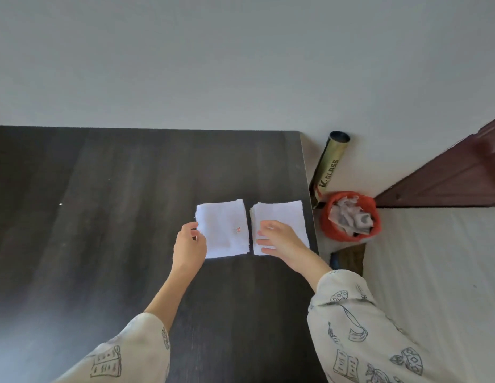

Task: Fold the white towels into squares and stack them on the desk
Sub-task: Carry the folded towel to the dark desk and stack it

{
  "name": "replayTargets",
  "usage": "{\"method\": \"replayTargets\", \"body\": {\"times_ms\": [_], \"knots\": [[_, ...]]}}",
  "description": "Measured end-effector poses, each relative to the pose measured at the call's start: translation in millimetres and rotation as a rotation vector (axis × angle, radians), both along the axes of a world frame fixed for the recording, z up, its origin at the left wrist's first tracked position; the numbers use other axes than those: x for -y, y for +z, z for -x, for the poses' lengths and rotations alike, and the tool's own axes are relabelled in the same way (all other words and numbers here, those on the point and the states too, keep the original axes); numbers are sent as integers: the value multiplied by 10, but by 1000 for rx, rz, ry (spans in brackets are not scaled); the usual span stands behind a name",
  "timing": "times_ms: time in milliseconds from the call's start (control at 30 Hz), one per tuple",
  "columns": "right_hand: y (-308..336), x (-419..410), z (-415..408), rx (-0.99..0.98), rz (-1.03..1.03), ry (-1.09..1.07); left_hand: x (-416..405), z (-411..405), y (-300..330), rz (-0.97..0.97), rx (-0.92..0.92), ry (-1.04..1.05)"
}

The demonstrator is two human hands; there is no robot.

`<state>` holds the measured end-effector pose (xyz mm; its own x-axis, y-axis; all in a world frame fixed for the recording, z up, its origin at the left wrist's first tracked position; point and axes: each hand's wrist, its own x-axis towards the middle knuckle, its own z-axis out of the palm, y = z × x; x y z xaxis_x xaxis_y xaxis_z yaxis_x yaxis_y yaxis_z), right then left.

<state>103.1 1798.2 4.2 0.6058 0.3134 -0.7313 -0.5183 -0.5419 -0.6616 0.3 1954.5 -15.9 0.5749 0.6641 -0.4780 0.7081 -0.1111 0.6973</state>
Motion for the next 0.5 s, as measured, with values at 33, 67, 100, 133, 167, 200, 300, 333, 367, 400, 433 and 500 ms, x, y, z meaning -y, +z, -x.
{"method": "replayTargets", "body": {"times_ms": [33,67,100,133,167,200,300,333,367,400,433,500], "knots": [[78,141,16,-5,-31,-35,117,-4,75,13,30,-29],[160,300,38,2,-59,-58,247,-12,152,28,60,-58],[245,483,71,18,-85,-79,401,-16,224,40,92,-93],[334,689,117,43,-104,-102,582,-19,296,48,116,-132],[428,922,171,72,-115,-130,791,-15,364,53,133,-178],[512,1181,233,100,-123,-164,1025,-3,429,53,147,-235],[713,2113,492,150,-162,-303,1832,78,609,79,202,-446],[764,2465,605,154,-175,-351,2113,95,664,95,223,-502],[812,2830,736,155,-180,-392,2396,115,713,113,236,-542],[861,3214,878,165,-175,-431,2691,132,760,132,250,-576],[915,3596,1023,189,-168,-478,2990,139,791,147,265,-614],[995,4361,1334,256,-138,-600,3635,149,842,174,297,-713]]}}
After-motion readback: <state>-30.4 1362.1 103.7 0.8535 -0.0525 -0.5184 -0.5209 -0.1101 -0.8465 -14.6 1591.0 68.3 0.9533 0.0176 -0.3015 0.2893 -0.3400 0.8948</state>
